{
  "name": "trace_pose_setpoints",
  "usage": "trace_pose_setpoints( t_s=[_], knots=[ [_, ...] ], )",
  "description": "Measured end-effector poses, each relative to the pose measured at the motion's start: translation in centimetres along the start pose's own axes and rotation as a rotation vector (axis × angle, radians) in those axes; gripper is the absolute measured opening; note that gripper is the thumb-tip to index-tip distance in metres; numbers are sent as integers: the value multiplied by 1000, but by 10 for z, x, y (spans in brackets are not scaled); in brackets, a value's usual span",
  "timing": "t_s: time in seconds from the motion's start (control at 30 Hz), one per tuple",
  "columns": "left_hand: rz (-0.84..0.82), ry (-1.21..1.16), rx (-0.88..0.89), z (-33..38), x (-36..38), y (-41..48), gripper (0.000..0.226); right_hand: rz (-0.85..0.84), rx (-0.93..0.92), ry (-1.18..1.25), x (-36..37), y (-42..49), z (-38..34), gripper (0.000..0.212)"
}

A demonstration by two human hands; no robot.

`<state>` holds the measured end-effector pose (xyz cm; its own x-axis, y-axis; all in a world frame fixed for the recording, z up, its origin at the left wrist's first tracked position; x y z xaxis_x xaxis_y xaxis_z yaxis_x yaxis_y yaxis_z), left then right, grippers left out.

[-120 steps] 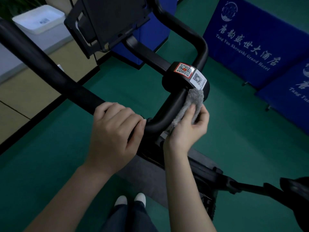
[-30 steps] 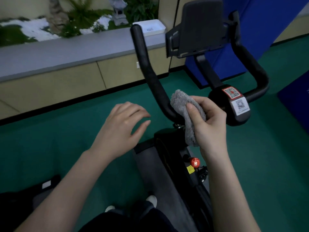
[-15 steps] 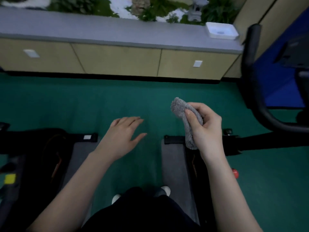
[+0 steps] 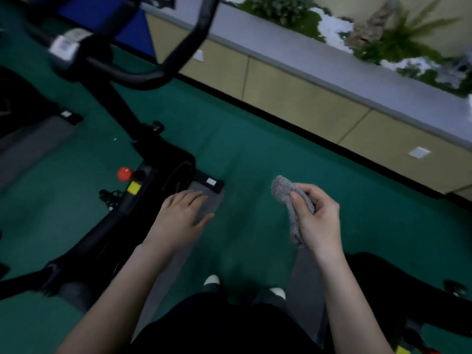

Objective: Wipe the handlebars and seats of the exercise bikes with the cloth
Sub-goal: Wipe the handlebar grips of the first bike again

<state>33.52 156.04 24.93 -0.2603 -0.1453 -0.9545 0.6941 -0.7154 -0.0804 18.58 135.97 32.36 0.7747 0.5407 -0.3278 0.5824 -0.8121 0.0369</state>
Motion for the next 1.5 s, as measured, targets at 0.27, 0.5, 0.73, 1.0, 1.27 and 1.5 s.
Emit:
trace_pose_setpoints(
  t_s=[0.27, 0.5, 0.73, 1.0, 1.27, 1.5],
  knots=[
    [-33, -19, -306, -82, 2, -52, 61, -296, -71, -17, 92, -8, -27, 23],
    [-15, -56, -513, -104, 5, -67, 62, -507, -122, 1, 147, 12, -39, 18],
    [36, -10, -620, -98, -4, -43, 63, -634, -199, 68, 167, 51, -50, 25],
    [163, 6, -678, -91, -24, -25, 63, -621, -118, 86, 178, 95, -36, 12],
    [235, 51, -715, -113, -47, -20, 60, -676, -131, 100, 203, 104, -48, 19],
    [258, 40, -651, -151, -66, 3, 59, -631, -161, 98, 231, 108, -64, 17]
  ],
)
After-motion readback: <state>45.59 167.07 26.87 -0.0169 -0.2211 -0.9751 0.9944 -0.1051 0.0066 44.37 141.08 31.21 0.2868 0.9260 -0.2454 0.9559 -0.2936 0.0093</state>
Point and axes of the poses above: each hand's wrist, its own y-axis towards the middle knuckle, its own x-axis out of the palm, z = x × y, the point moved 7 cm from there along y, towards the middle knuckle, and after that the axes turned 6 degrees about z, right-handed, at the moved point
